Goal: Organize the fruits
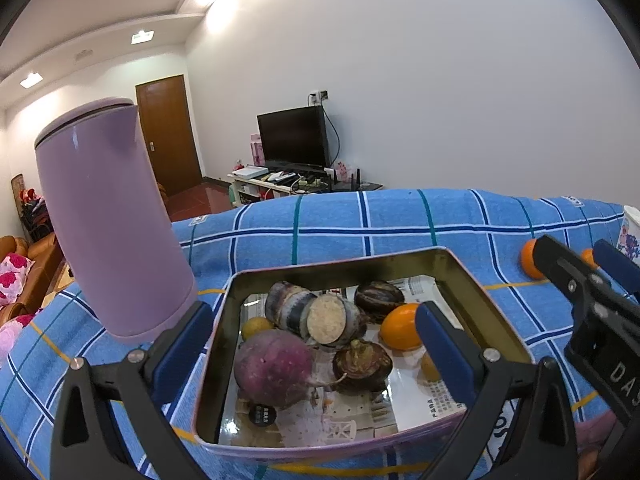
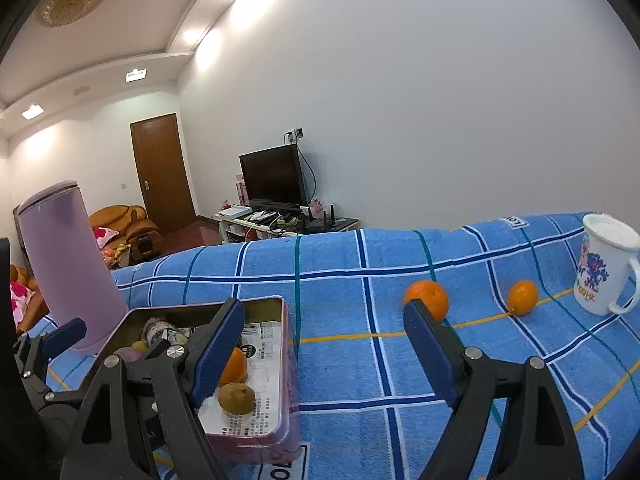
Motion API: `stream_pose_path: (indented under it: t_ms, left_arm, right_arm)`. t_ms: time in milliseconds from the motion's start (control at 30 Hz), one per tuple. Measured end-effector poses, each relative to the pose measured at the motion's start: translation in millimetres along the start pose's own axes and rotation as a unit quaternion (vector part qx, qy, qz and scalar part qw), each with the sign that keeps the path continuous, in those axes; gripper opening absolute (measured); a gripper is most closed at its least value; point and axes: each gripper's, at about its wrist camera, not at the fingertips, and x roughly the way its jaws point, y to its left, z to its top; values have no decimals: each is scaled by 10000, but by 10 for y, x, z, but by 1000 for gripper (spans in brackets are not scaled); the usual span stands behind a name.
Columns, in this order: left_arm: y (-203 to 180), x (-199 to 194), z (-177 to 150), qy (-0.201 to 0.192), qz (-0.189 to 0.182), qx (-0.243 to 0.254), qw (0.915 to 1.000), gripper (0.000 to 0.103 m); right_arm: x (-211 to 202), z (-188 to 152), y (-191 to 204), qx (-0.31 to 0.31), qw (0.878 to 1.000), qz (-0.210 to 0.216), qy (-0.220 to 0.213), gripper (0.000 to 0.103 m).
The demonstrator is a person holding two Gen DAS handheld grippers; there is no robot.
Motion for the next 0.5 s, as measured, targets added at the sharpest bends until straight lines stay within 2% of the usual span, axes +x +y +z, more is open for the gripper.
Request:
stream_pose_path:
  t_ms: [500]
  left_arm:
    - [-38,-88,-35,-31,-75,-159,9998,103]
  right_arm:
    - [-132,-12,-27,-294,9995,-102,-105,83]
